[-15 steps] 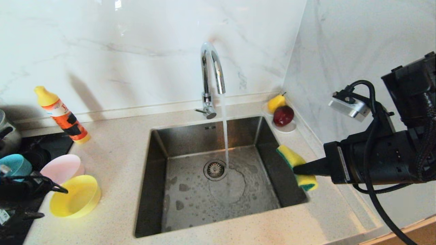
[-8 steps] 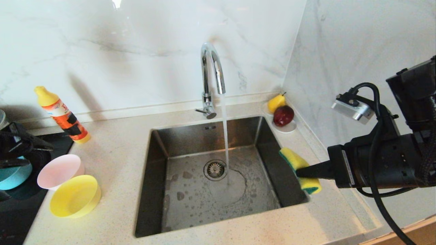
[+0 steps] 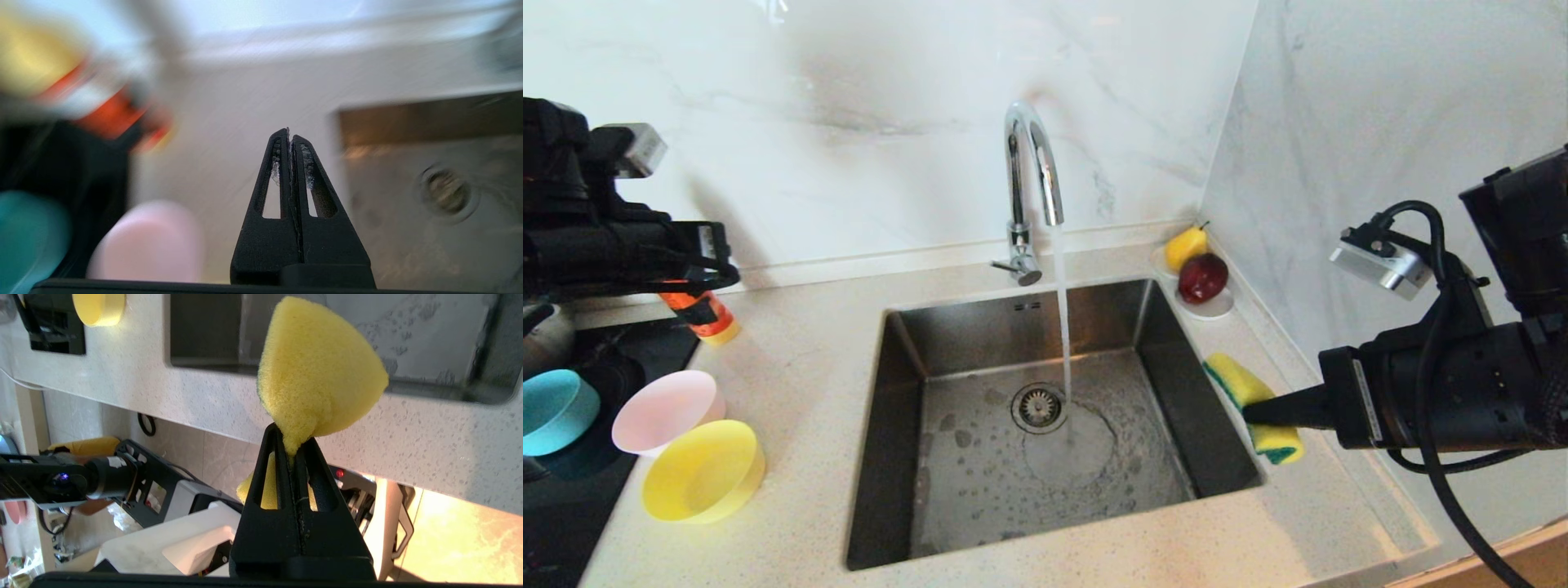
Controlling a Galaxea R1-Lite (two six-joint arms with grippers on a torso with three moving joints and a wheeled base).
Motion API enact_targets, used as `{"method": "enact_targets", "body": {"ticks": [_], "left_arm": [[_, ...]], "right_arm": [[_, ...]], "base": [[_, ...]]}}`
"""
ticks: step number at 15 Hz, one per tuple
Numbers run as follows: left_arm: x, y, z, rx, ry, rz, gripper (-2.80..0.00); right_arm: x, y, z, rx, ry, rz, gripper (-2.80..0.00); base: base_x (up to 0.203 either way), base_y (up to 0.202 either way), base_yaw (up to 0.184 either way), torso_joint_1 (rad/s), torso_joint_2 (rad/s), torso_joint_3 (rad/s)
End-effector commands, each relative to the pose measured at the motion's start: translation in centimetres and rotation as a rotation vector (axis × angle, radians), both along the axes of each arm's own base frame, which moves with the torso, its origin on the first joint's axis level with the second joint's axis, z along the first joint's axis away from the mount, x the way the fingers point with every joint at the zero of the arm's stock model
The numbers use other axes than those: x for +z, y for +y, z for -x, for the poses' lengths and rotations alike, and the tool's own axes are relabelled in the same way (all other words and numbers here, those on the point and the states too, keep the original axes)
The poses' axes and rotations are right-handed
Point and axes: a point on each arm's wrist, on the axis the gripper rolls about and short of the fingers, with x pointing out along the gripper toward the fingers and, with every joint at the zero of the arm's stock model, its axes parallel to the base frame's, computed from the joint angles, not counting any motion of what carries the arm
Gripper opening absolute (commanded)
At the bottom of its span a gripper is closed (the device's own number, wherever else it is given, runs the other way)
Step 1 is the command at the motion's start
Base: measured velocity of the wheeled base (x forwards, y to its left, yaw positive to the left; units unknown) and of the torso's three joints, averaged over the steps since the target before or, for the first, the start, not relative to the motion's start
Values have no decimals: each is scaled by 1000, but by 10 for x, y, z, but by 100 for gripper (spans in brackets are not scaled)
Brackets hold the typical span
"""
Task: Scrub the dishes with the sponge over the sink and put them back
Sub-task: Put down the sponge
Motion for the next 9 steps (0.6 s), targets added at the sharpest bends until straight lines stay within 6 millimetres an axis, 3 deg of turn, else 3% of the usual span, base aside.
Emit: {"method": "enact_targets", "body": {"ticks": [1,3,6,9], "left_arm": [[1,-35,4,-95,-166,-21,-280],[22,-49,49,-144,-262,-23,-280],[43,-49,121,-68,-385,-57,-280],[32,-37,190,125,-411,-80,-280]], "right_arm": [[-3,0,-1,-2,13,7,-280],[-3,3,-4,-1,5,0,-280],[-6,5,-7,0,-11,-12,-280],[-7,5,-7,-1,-10,-12,-280]], "base": [[0,0,0,0,0,0],[0,0,0,0,0,0],[0,0,0,0,0,0],[0,0,0,0,0,0]]}}
